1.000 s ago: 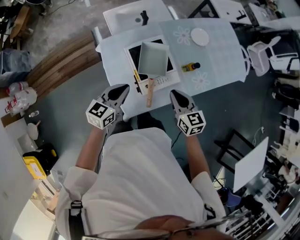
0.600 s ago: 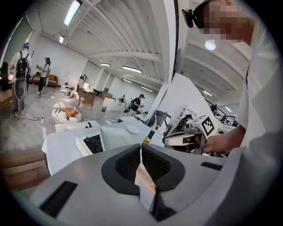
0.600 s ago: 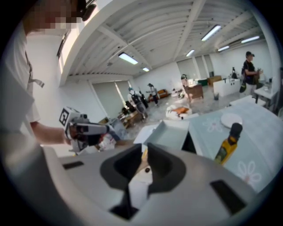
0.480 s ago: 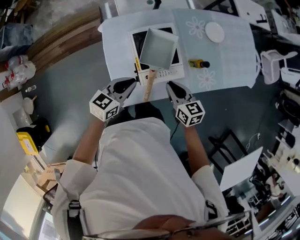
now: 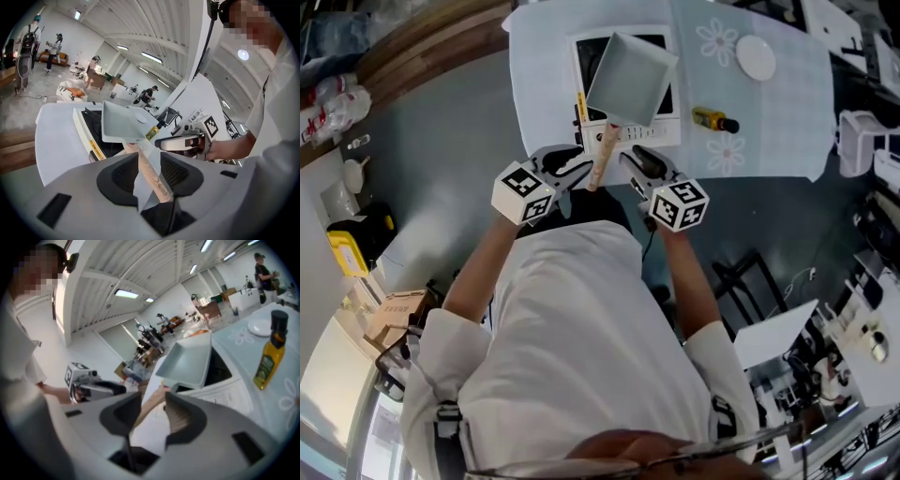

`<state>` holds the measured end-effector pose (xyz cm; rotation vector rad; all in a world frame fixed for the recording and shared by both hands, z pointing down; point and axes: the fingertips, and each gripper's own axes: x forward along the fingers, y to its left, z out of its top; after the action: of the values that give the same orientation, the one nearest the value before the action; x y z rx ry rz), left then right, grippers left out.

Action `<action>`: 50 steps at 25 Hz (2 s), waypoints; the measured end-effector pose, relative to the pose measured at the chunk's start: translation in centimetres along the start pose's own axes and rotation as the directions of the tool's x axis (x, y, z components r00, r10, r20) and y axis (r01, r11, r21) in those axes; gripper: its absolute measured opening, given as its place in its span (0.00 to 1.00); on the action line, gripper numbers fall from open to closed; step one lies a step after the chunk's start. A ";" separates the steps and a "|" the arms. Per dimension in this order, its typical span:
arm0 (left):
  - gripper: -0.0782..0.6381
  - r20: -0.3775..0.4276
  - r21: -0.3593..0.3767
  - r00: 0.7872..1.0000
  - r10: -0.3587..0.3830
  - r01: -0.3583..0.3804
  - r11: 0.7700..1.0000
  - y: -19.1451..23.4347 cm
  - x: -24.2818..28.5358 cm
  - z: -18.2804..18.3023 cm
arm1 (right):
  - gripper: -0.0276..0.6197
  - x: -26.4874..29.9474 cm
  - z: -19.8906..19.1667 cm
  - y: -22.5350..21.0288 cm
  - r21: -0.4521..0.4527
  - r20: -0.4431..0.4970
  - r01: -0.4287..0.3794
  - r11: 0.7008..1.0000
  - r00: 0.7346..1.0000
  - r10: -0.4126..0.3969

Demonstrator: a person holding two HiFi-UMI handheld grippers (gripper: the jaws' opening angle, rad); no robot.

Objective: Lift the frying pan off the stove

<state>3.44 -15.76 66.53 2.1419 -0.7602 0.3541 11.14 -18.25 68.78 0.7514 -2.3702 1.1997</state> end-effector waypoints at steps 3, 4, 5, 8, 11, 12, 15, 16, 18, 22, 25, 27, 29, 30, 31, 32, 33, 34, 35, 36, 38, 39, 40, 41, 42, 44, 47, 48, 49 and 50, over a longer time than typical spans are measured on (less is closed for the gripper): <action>0.37 -0.039 -0.037 0.999 -0.014 0.013 0.999 0.1 0.9 -1.5 | 0.33 1.1 -0.9 -0.4 0.046 -0.025 -0.027 0.999 0.999 0.028; 0.39 -0.050 -0.047 0.999 -0.019 0.016 0.999 0.2 1.3 -2.0 | 0.34 1.5 -1.1 -0.5 0.064 -0.032 -0.036 0.997 0.999 0.038; 0.40 -0.061 -0.059 0.998 -0.025 0.021 0.998 0.2 1.6 -2.4 | 0.36 1.8 -1.3 -0.7 0.085 -0.038 -0.046 0.995 0.998 0.049; 0.44 -0.088 -0.100 0.995 -0.052 0.043 0.994 0.0 2.5 -3.6 | 0.40 2.7 -1.9 -0.9 0.142 -0.051 -0.078 0.987 0.995 0.086; 0.47 -0.116 -0.146 0.990 -0.084 0.067 0.987 -0.3 3.4 -4.7 | 0.44 3.6 -2.4 -1.1 0.191 -0.063 -0.104 0.976 0.991 0.118; 0.48 -0.127 -0.158 0.988 -0.093 0.072 0.985 -0.3 3.8 -5.1 | 0.45 3.9 -2.6 -1.1 0.206 -0.066 -0.112 0.972 0.989 0.128; 0.50 -0.154 -0.186 0.981 -0.121 0.092 0.978 -0.6 4.7 -6.2 | 0.46 4.8 -2.8 -1.1 0.249 -0.073 -0.144 0.958 0.983 0.167; 0.51 -0.159 -0.194 0.978 -0.132 0.100 0.976 -0.7 5.0 -6.4 | 0.47 5.1 -2.8 -1.1 0.258 -0.076 -0.155 0.954 0.981 0.180; 0.51 -0.167 -0.209 0.974 -0.152 0.116 0.971 -0.9 5.5 -6.7 | 0.47 5.8 -2.9 -1.0 0.275 -0.082 -0.176 0.945 0.975 0.206; 0.51 -0.180 -0.235 0.967 -0.183 0.138 0.962 -0.9 6.4 -7.3 | 0.47 7.0 -3.0 -0.7 0.308 -0.092 -0.222 0.925 0.961 0.261; 0.51 -0.191 -0.253 0.958 -0.212 0.161 0.954 -1.0 6.9 -7.5 | 0.47 7.7 -2.9 -0.5 0.319 -0.098 -0.246 0.915 0.952 0.291; 0.51 -0.200 -0.264 0.952 -0.233 0.177 0.948 -1.1 7.1 -7.8 | 0.47 8.1 -3.0 -0.3 0.337 -0.102 -0.267 0.903 0.943 0.317; 0.50 -0.211 -0.276 0.943 -0.256 0.194 0.941 -1.2 7.3 -8.1 | 0.47 8.5 -3.2 0.0 0.357 -0.105 -0.291 0.888 0.932 0.348; 0.50 -0.215 -0.283 0.939 -0.268 0.203 0.937 -1.2 7.4 -8.3 | 0.47 8.7 -3.3 0.1 0.366 -0.108 -0.302 0.880 0.926 0.362; 0.49 -0.219 -0.289 0.934 -0.281 0.213 0.933 -1.3 7.5 -8.4 | 0.47 8.8 -3.4 0.2 0.373 -0.110 -0.313 0.874 0.920 0.377; 0.46 -0.222 -0.293 0.929 -0.295 0.225 0.929 -1.5 7.6 -8.5 | 0.46 9.0 -3.4 0.3 0.377 -0.112 -0.324 0.868 0.914 0.390; 0.43 -0.225 -0.295 0.925 -0.307 0.236 0.926 -1.7 7.6 -8.6 | 0.44 9.1 -3.4 0.5 0.378 -0.112 -0.333 0.864 0.910 0.400; 0.39 -0.228 -0.295 0.921 -0.316 0.244 0.924 -1.8 7.7 -8.6 | 0.42 9.1 -3.4 0.6 0.381 -0.112 -0.338 0.861 0.907 0.406; 0.35 -0.230 -0.294 0.919 -0.320 0.248 0.923 -1.9 7.7 -8.7 | 0.41 9.1 -3.4 0.6 0.387 -0.108 -0.342 0.856 0.905 0.411; 0.34 -0.229 -0.294 0.918 -0.323 0.251 0.922 -2.0 7.7 -8.7 | 0.40 9.1 -3.4 0.7 0.395 -0.101 -0.346 0.851 0.904 0.415; 0.34 -0.220 -0.301 0.918 -0.330 0.258 0.918 -2.1 7.6 -8.7 | 0.37 9.0 -3.4 0.8 0.413 -0.085 -0.354 0.839 0.903 0.422; 0.34 -0.212 -0.305 0.918 -0.334 0.262 0.916 -2.1 7.6 -8.6 | 0.37 9.0 -3.4 0.8 0.419 -0.078 -0.356 0.835 0.902 0.424; 0.34 -0.205 -0.307 0.920 -0.335 0.265 0.914 -2.1 7.7 -8.5 | 0.36 9.0 -3.5 0.8 0.423 -0.073 -0.358 0.832 0.902 0.425; 0.33 -0.198 -0.309 0.921 -0.335 0.266 0.913 -2.1 7.7 -8.5 | 0.35 8.9 -3.5 0.7 0.425 -0.066 -0.362 0.830 0.902 0.427; 0.33 -0.191 -0.311 0.923 -0.334 0.266 0.912 -2.1 7.8 -8.5 | 0.35 8.9 -3.5 0.6 0.427 -0.056 -0.367 0.826 0.901 0.430; 0.33 -0.180 -0.314 0.926 -0.332 0.266 0.911 -2.3 7.9 -8.4 | 0.33 8.7 -3.3 0.8 0.437 -0.037 -0.376 0.817 0.900 0.434; 0.33 -0.172 -0.319 0.927 -0.332 0.267 0.910 -2.6 7.9 -8.4 | 0.31 8.4 -3.4 1.1 0.429 -0.032 -0.380 0.820 0.901 0.434; 0.33 -0.171 -0.319 0.928 -0.331 0.265 0.910 -2.7 8.0 -8.4 | 0.31 8.4 -3.3 1.2 0.419 -0.032 -0.381 0.824 0.901 0.433; 0.33 -0.170 -0.319 0.929 -0.328 0.263 0.910 -2.7 8.0 -8.4 | 0.31 8.4 -3.2 1.2 0.410 -0.033 -0.383 0.828 0.901 0.433; 0.33 -0.169 -0.319 0.931 -0.325 0.260 0.911 -2.7 8.1 -8.4 | 0.31 8.4 -3.2 1.2 0.404 -0.033 -0.385 0.830 0.900 0.434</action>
<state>11.49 -11.13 74.04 1.8625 -0.3299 0.2897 4.09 -17.48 74.43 0.2538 -2.2790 1.8788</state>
